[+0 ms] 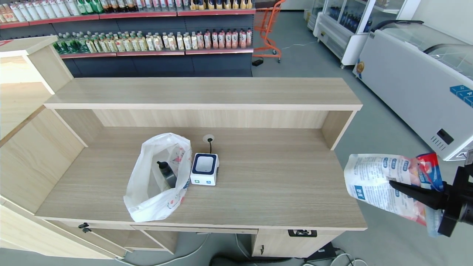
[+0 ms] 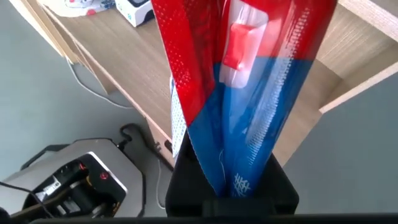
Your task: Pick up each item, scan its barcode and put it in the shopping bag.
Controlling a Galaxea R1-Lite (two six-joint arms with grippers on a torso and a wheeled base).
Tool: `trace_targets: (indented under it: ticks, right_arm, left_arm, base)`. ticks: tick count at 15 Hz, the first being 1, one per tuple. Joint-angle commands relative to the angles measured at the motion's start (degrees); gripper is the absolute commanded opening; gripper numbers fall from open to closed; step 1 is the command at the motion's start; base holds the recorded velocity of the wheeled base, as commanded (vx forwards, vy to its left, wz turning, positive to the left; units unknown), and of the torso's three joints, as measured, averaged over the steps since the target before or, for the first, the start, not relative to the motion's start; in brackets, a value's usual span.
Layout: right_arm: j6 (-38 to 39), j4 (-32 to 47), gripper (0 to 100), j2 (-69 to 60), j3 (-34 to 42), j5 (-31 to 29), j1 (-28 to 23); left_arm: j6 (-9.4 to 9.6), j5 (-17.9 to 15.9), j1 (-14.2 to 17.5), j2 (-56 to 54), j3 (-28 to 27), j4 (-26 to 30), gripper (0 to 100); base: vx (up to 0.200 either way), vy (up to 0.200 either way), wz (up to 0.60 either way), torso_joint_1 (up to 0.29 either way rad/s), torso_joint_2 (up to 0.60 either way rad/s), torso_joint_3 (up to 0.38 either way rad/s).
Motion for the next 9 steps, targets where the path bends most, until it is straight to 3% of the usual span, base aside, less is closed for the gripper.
trace_targets:
  ticks: [1,9]
  right_arm:
    - [1.2,0.0,0,-1.3,0.5,0.0,0.0]
    - [7.6,0.3,0,-2.4,0.5,-0.5,-1.6]
  left_arm:
    - [0.05,0.0,0.0,0.0,0.0,0.0,100]
    - [-0.04,-0.1,0.0,0.0,0.0,0.0,100]
  base:
    - [0.000,0.200,0.00,0.002,0.00,0.012]
    - [0.000,0.200,0.00,0.005,0.00,0.003]
